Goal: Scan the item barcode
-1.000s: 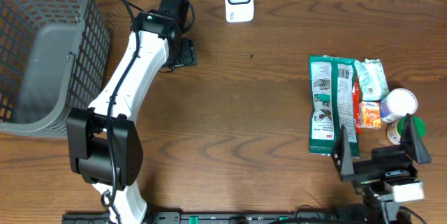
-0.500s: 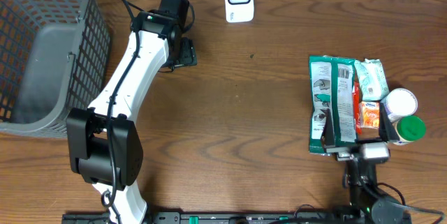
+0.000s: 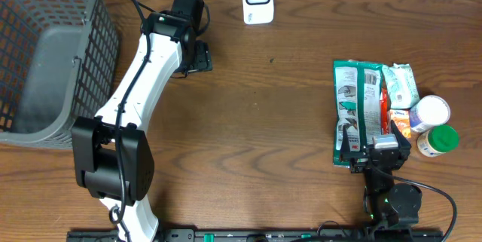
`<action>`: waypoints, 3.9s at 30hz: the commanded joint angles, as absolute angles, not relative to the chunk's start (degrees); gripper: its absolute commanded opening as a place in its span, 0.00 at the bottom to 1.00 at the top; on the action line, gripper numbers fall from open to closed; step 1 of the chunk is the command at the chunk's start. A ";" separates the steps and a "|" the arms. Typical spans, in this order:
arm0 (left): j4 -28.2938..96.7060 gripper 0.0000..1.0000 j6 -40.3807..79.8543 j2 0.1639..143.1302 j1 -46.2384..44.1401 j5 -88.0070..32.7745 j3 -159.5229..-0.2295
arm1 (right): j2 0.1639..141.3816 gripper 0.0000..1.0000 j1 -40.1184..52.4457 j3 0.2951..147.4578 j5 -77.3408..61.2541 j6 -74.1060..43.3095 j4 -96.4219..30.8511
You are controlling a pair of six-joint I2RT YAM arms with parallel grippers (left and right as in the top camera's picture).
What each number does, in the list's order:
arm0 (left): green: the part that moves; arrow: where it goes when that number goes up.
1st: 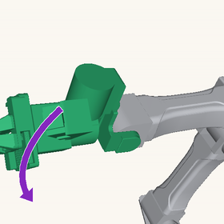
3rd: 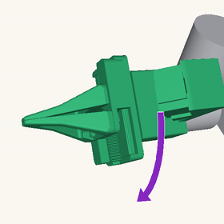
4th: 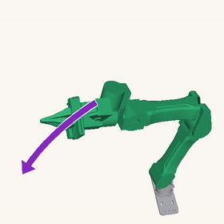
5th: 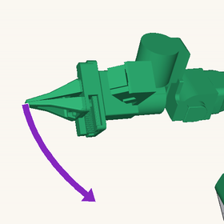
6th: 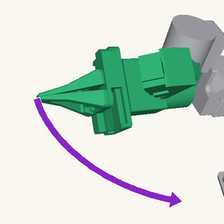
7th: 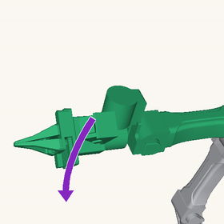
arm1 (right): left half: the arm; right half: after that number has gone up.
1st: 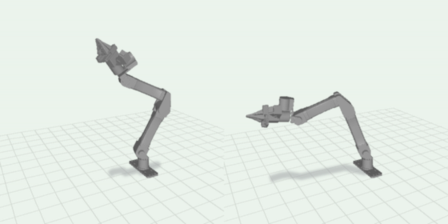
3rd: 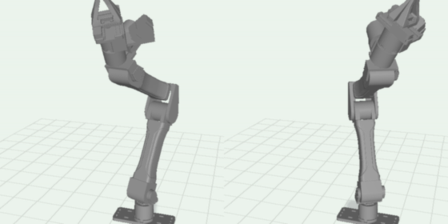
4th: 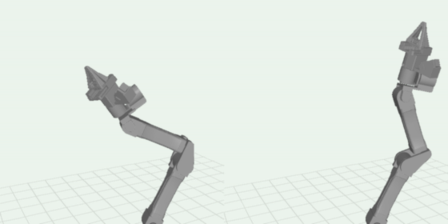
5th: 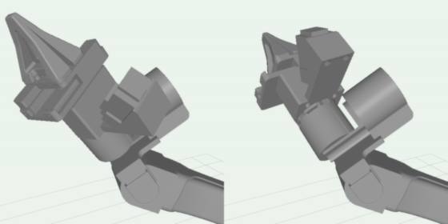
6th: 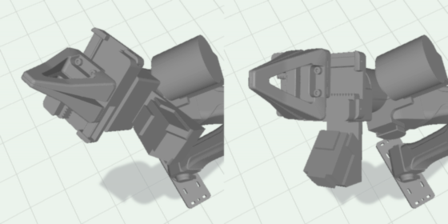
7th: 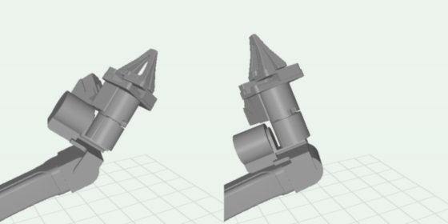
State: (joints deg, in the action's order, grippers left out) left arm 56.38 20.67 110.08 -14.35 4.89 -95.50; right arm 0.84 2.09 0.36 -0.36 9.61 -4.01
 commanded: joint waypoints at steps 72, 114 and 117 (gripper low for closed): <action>78.13 0.98 21.74 27.97 -8.36 20.01 -85.91 | 0.34 0.99 1.76 0.30 0.58 10.55 -4.27; -14.72 0.98 32.08 0.12 -3.86 11.29 -6.00 | 0.34 0.99 1.76 0.30 0.58 10.55 -4.27; -14.61 0.98 32.03 0.12 -3.86 11.11 -3.49 | 0.34 0.99 1.76 0.32 0.58 10.55 -4.27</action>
State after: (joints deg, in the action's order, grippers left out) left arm -13.93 31.75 0.62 -4.14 11.92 -5.02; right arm 0.69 2.09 0.36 -0.14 9.96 -4.03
